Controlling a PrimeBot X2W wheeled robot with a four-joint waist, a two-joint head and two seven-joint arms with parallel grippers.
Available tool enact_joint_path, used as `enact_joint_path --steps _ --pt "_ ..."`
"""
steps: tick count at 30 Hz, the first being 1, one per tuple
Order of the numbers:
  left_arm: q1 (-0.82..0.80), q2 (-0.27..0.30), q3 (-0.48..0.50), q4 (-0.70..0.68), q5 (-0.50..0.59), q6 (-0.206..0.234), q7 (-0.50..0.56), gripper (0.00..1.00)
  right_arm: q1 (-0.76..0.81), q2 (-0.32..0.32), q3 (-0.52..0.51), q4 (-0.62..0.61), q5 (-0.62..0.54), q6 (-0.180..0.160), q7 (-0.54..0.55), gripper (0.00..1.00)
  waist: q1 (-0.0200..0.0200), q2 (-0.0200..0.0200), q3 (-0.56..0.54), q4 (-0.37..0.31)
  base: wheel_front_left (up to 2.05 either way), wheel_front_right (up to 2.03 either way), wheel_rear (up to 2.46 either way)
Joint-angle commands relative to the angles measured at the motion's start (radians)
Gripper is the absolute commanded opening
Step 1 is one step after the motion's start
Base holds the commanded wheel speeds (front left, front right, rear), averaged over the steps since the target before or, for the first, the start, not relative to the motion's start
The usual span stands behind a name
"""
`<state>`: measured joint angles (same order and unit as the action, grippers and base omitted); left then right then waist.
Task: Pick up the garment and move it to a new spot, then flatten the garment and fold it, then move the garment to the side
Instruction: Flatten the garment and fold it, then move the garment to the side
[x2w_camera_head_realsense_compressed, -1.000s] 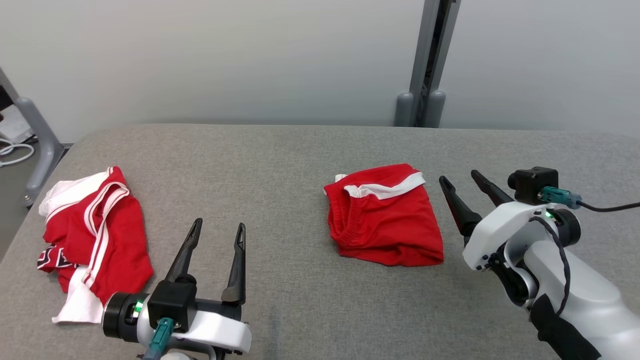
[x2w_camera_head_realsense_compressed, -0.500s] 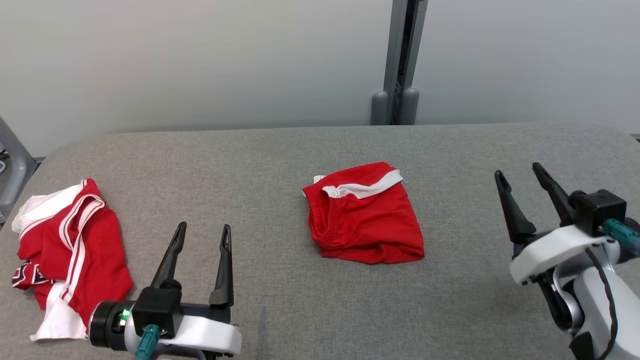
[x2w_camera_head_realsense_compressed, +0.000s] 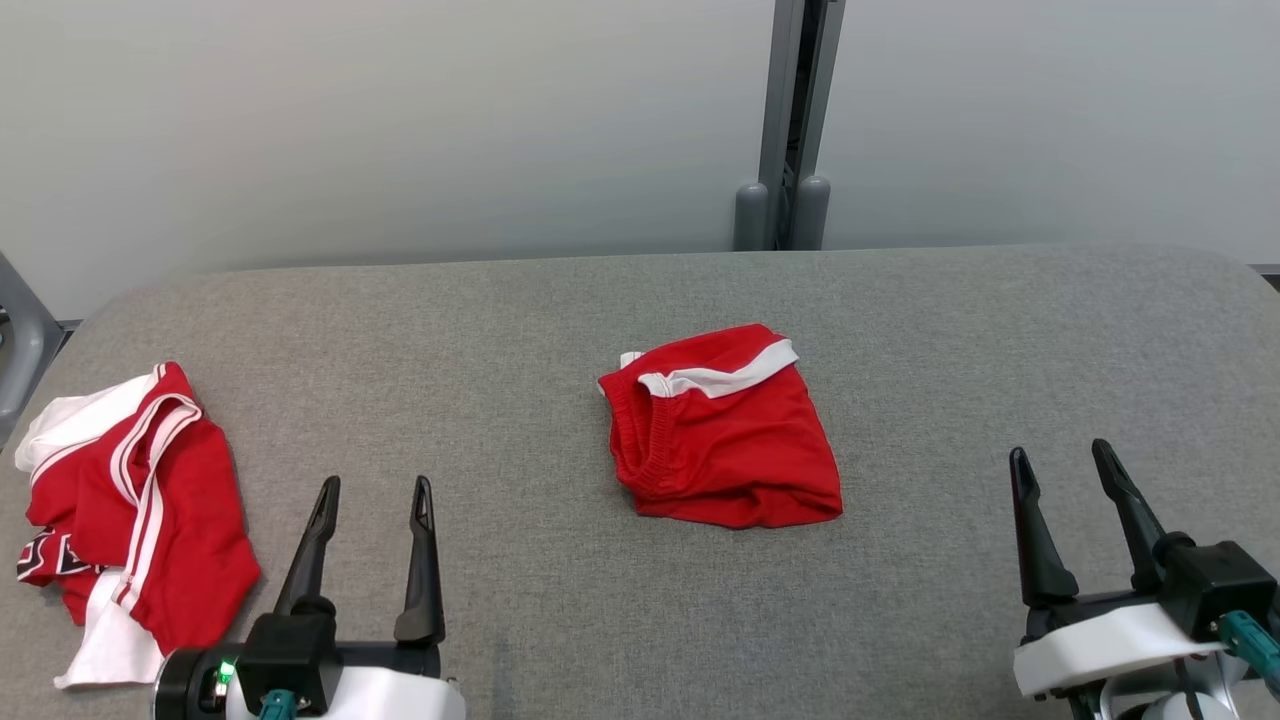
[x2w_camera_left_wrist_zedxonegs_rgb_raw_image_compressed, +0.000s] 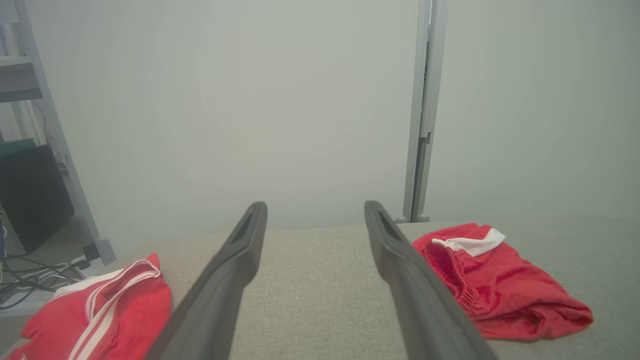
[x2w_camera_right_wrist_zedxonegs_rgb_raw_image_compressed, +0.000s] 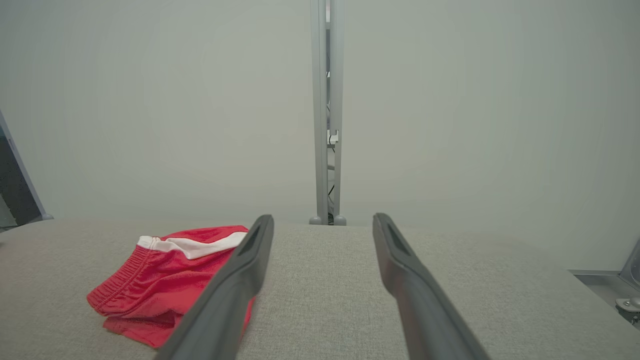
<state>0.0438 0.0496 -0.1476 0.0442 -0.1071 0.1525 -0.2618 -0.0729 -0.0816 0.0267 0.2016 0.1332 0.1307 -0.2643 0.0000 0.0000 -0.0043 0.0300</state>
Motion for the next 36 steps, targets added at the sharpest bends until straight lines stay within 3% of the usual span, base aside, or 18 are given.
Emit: enact_joint_path --steps 1,21,22,24,25,30,36 --pt "0.012 0.002 0.002 -0.002 0.002 0.006 -0.003 1.0 0.007 0.001 -0.005 -0.007 -0.004 0.0 -0.001 1.0 0.0 0.0 0.0 0.001 0.0 0.0 0.0" --pt "0.006 0.003 -0.011 -0.006 0.008 -0.002 -0.004 1.0 0.022 0.025 -0.002 -0.015 -0.017 0.0 -0.001 1.0 0.0 0.0 0.007 0.016 0.0 0.0 0.0" --pt "0.003 0.003 -0.014 -0.005 0.009 -0.003 -0.004 1.0 0.014 0.02 0.002 -0.014 -0.018 0.0 -0.001 0.84 0.0 0.0 0.012 0.02 0.0 0.0 0.0" --pt "-0.008 0.003 -0.021 -0.003 0.01 -0.008 -0.004 1.0 -0.011 0.008 0.004 -0.016 -0.019 0.0 -0.001 0.13 0.0 0.0 0.027 0.031 0.0 0.0 0.0" --pt "-0.015 0.003 -0.025 -0.003 0.011 -0.01 -0.004 1.0 -0.021 0.003 0.009 -0.017 -0.019 0.0 -0.001 0.0 0.0 0.0 0.035 0.038 0.0 0.0 0.0" --pt "-0.044 0.003 -0.039 -0.002 0.01 -0.015 -0.004 1.0 -0.1 -0.034 0.069 0.014 -0.008 0.0 -0.001 0.0 0.0 0.0 0.09 0.083 0.0 0.0 0.0" --pt "-0.079 0.003 -0.059 0.006 0.003 -0.018 -0.004 1.0 -0.249 -0.101 0.213 0.15 0.07 0.0 0.061 0.0 0.0 0.0 0.155 0.149 0.0 0.0 0.0"
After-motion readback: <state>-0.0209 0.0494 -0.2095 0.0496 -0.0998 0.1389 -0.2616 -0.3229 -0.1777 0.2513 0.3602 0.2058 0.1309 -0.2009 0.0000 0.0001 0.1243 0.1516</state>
